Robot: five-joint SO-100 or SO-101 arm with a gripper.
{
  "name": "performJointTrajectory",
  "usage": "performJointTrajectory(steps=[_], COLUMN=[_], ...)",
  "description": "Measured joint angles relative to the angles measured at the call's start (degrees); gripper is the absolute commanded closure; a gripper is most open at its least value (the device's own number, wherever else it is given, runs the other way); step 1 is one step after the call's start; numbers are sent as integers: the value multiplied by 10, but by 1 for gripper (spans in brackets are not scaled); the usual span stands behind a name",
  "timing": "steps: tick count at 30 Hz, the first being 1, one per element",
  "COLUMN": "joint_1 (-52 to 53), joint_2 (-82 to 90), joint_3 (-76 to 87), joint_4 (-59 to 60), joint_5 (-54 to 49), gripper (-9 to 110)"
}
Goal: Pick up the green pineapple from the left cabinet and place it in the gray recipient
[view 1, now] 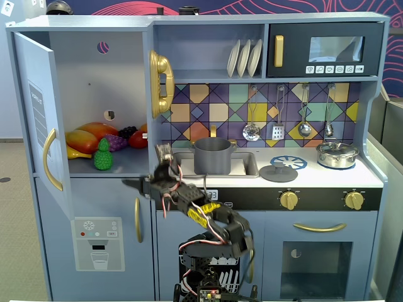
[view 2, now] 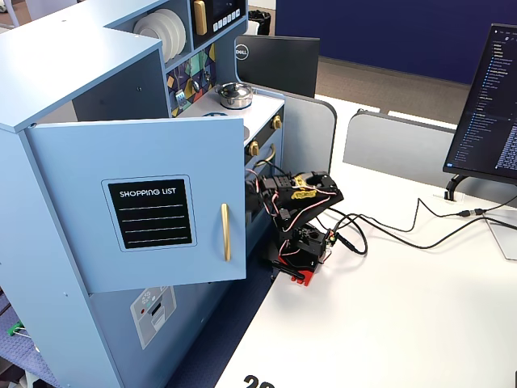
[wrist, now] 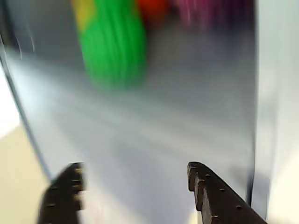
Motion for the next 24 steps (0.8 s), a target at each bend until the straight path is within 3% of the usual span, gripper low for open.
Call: performJointTrajectory(steps=[7, 24], joint_1=[-23, -26], joint_2=[-100, -328], joint_3=[-72, -207], joint_4=[-51, -154], joint_5=[-18, -40], gripper=[63, 61])
